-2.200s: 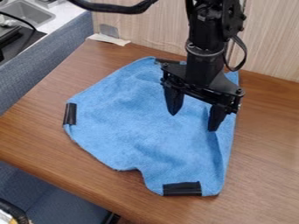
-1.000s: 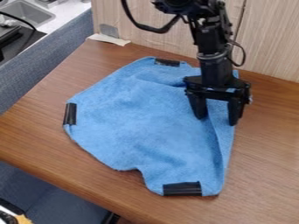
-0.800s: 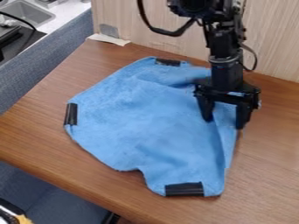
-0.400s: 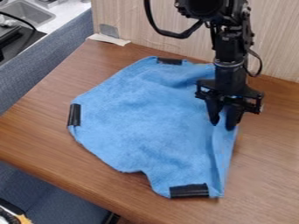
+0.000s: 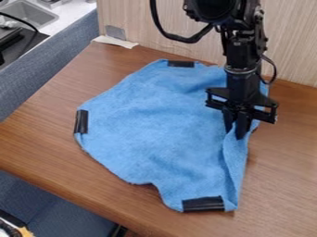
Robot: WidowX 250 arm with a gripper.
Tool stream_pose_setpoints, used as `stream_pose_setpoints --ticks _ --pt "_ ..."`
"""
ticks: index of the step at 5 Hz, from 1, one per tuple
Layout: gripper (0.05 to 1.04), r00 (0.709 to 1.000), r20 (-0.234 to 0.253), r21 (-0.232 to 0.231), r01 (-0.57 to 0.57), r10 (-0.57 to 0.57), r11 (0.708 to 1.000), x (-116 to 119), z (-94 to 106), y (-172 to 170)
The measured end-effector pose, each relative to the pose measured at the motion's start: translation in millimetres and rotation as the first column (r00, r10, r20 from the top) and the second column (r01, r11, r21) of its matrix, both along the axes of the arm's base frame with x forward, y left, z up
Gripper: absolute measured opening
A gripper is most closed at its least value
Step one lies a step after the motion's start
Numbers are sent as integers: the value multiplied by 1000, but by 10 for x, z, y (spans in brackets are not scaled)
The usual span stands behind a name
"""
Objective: Folds the cloth from bottom right to top left
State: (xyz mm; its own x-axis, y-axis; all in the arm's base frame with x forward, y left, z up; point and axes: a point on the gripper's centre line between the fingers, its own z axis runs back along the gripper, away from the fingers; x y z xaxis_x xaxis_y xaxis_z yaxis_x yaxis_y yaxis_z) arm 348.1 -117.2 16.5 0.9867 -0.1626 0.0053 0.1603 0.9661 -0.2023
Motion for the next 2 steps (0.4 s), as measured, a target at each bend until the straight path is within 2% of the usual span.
stream_pose_setpoints --ticks 1,2 --pt "69 1000 9 34 7 -7 999 -7 40 13" --pt "69 998 46 30 41 -43 999 -13 263 -84"
